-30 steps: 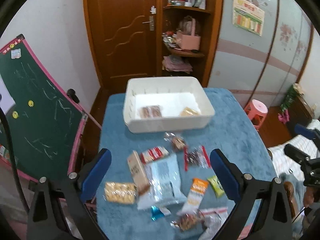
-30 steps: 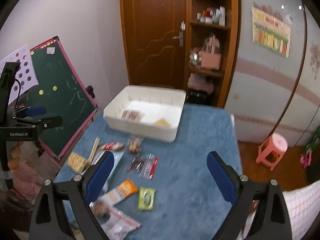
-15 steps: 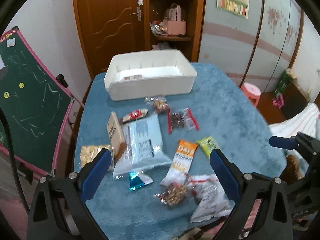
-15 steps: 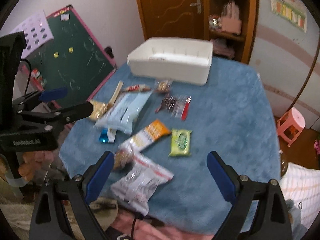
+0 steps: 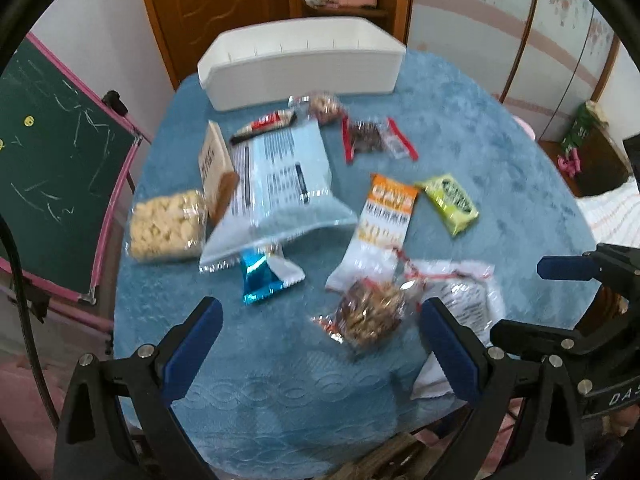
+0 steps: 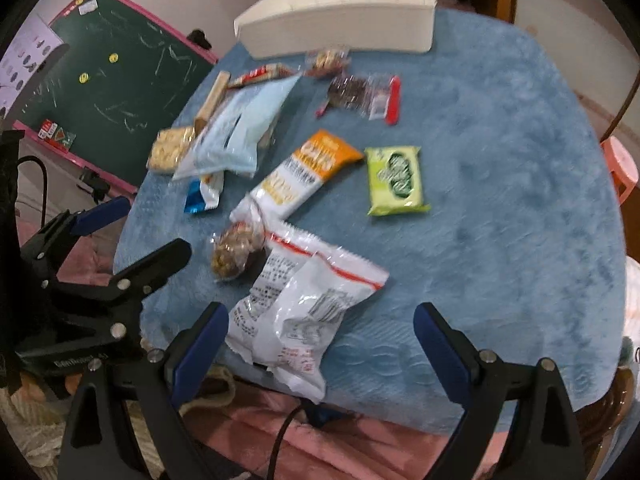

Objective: Organize snacks
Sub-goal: 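Move both tools back over the remaining snacks, then grasp the white-and-red chip bag with the right tool while the left tool grasps the nut packet, then carry both packets into the white bin and open both tools, then move both tools back toward the green and orange packets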

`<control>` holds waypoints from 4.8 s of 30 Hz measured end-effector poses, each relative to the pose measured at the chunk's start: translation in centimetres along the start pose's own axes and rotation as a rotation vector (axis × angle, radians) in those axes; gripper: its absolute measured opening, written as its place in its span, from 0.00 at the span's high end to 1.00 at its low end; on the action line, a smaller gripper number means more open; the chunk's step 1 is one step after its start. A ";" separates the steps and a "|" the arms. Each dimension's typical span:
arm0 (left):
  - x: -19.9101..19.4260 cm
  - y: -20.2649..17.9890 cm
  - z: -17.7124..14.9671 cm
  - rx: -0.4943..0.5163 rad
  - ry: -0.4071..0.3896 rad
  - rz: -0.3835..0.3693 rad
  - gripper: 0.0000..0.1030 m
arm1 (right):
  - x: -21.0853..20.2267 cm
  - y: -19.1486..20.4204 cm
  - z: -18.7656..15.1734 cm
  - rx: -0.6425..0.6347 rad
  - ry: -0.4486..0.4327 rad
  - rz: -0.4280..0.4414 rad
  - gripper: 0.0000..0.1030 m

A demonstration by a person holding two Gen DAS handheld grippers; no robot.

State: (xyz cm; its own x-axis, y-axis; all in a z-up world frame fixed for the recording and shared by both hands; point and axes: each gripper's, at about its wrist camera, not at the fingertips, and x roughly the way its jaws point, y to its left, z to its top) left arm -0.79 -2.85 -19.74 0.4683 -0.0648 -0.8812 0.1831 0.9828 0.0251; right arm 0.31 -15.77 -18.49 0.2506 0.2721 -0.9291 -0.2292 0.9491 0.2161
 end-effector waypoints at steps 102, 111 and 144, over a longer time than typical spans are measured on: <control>13.9 6.6 40.6 -0.014 -0.108 0.198 0.01 | 2.6 -8.8 39.4 0.109 -0.212 -0.096 0.46; 8.2 4.7 38.5 0.019 -0.148 0.177 0.01 | -2.3 -7.3 37.0 0.083 -0.252 -0.107 0.46; -10.0 -2.8 18.7 0.146 -0.304 0.053 0.01 | -15.5 -5.2 14.8 0.019 -0.393 -0.112 0.34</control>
State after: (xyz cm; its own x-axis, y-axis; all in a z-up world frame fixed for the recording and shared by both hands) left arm 10.19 -8.24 -2.12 0.7125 -0.0845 -0.6966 0.2636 0.9523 0.1540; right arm 11.58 -22.60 -0.78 0.6146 0.2029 -0.7623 -0.1630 0.9782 0.1289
